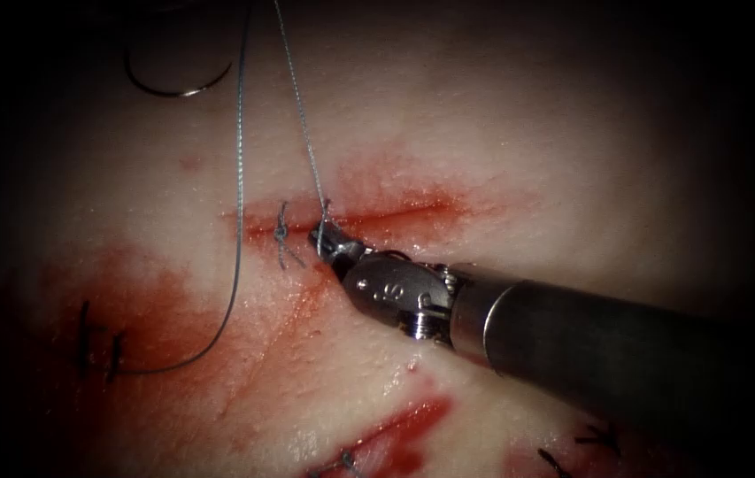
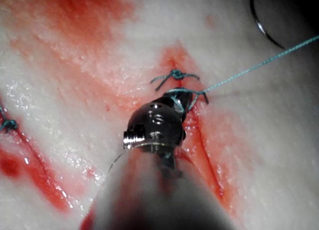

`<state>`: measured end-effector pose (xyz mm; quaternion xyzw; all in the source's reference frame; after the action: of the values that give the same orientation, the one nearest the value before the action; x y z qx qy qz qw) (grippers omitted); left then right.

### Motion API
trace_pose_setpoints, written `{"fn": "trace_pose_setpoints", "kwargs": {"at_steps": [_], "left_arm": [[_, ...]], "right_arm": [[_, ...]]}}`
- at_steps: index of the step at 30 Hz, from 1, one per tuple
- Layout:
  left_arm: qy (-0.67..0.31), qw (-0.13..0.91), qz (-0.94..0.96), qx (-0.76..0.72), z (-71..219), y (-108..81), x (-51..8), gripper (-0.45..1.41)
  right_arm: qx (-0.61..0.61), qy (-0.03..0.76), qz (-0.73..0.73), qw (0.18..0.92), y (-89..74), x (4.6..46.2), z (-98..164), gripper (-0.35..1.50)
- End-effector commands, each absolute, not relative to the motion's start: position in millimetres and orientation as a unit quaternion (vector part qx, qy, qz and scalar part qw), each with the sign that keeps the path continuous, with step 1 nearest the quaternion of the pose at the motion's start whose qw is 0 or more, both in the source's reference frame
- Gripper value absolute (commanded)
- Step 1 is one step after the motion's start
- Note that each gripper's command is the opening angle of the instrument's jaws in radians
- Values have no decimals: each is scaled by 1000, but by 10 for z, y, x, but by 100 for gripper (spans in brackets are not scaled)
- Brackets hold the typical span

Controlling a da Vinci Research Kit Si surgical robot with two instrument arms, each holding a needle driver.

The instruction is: Wound Closure

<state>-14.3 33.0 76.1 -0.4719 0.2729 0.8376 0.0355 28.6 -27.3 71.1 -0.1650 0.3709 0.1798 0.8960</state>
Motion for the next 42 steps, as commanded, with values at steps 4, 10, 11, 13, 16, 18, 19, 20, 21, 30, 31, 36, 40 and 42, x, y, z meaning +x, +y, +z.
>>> {"fn": "trace_pose_setpoints", "kwargs": {"at_steps": [4, 10, 11, 13, 16, 18, 19, 20, 21, 30, 31, 36, 40, 42], "left_arm": [[279, 36, 836, -471, 768, 352, -144, -45], [283, 36, 841, -459, 776, 373, -137, -45], [284, 36, 841, -459, 776, 374, -137, -45], [287, 38, 841, -458, 777, 375, -136, -45], [288, 37, 841, -457, 777, 373, -136, -45], [288, 37, 841, -457, 777, 373, -136, -45], [288, 37, 841, -456, 777, 373, -136, -45], [287, 38, 841, -456, 777, 374, -136, -45], [288, 35, 842, -455, 777, 375, -136, -45], [350, 63, 846, -397, 778, 387, -144, -45], [350, 63, 846, -397, 778, 387, -144, -45], [371, 50, 845, -383, 781, 403, -143, -45], [375, 61, 843, -381, 783, 415, -142, -45], [374, 62, 845, -378, 786, 422, -141, -45]], "right_arm": [[-163, 370, 165, 900, -279, 295, 715, -35], [-163, 357, 157, 906, -294, 275, 720, -35], [-163, 357, 156, 906, -295, 273, 720, -35], [-161, 356, 156, 907, -295, 272, 717, -35], [-164, 356, 152, 907, -295, 275, 715, -35], [-165, 356, 153, 907, -295, 275, 715, -35], [-167, 357, 150, 907, -296, 275, 714, -35], [-168, 356, 151, 907, -296, 275, 714, -35], [-167, 356, 151, 907, -297, 275, 713, -35], [-166, 374, 153, 900, -293, 281, 702, -35], [-166, 374, 153, 900, -293, 281, 702, -35], [-132, 387, 125, 904, -313, 293, 709, -35], [-121, 378, 117, 910, -321, 296, 711, -35], [-103, 365, 112, 919, -334, 298, 716, -35]]}}
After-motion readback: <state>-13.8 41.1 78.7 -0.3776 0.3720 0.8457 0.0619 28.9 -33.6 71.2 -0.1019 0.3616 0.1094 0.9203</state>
